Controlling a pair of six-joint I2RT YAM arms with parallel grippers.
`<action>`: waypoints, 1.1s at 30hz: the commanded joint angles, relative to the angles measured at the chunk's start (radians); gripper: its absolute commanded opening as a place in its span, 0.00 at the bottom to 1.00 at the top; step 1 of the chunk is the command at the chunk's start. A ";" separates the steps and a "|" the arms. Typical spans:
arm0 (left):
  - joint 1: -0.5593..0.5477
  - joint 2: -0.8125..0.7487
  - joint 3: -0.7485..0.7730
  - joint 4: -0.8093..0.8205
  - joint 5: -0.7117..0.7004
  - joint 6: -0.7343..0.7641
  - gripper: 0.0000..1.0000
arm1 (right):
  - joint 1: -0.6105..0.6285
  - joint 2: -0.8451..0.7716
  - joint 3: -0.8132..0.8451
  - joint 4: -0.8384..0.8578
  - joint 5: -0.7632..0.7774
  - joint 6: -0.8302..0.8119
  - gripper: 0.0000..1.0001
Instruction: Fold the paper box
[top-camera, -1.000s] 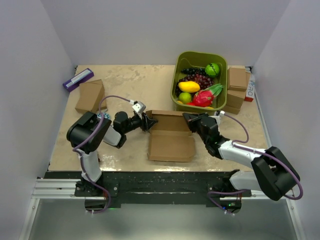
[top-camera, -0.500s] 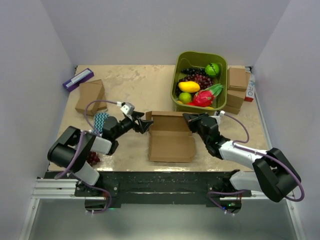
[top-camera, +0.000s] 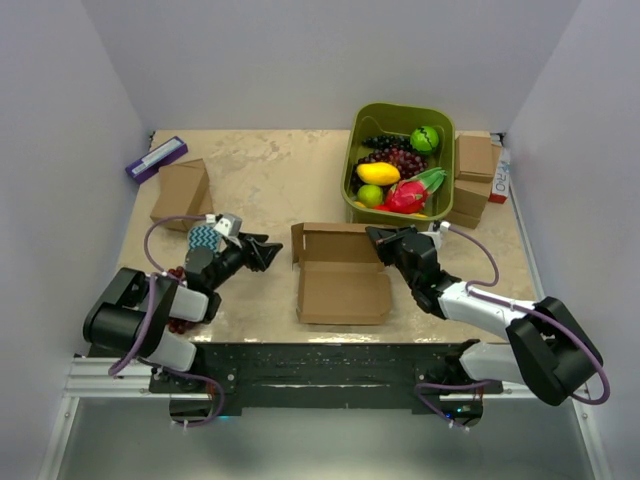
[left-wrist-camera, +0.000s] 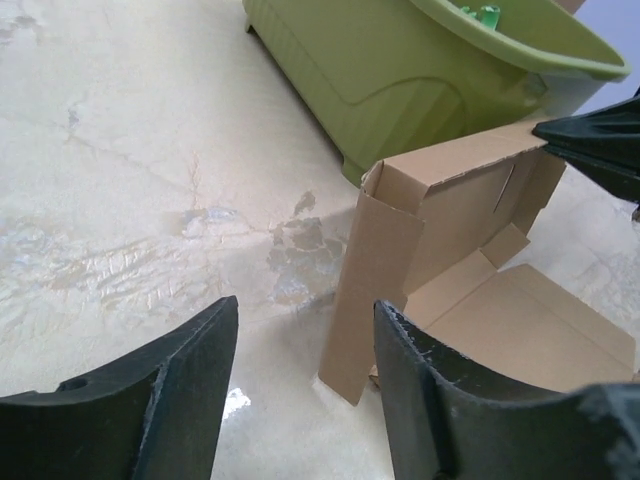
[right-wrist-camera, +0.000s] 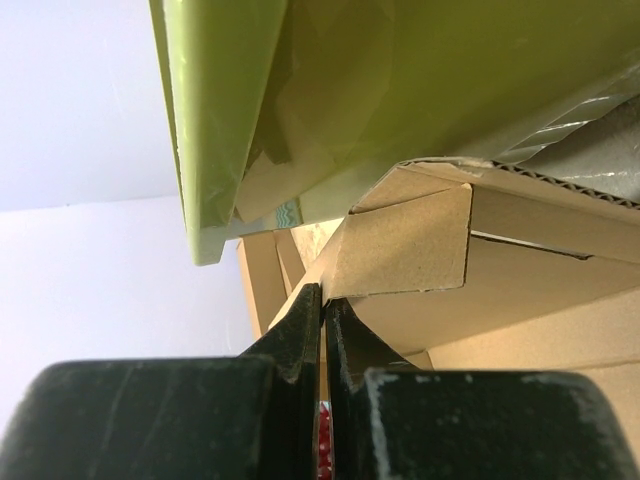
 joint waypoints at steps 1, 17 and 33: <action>0.006 0.080 0.039 0.090 0.091 0.018 0.58 | 0.006 -0.018 0.000 -0.029 0.003 -0.043 0.00; -0.023 0.338 0.180 0.236 0.246 -0.035 0.53 | 0.006 -0.023 0.012 -0.043 0.000 -0.054 0.00; -0.083 0.395 0.255 0.244 0.255 -0.028 0.62 | 0.006 0.009 0.023 -0.027 -0.018 -0.059 0.00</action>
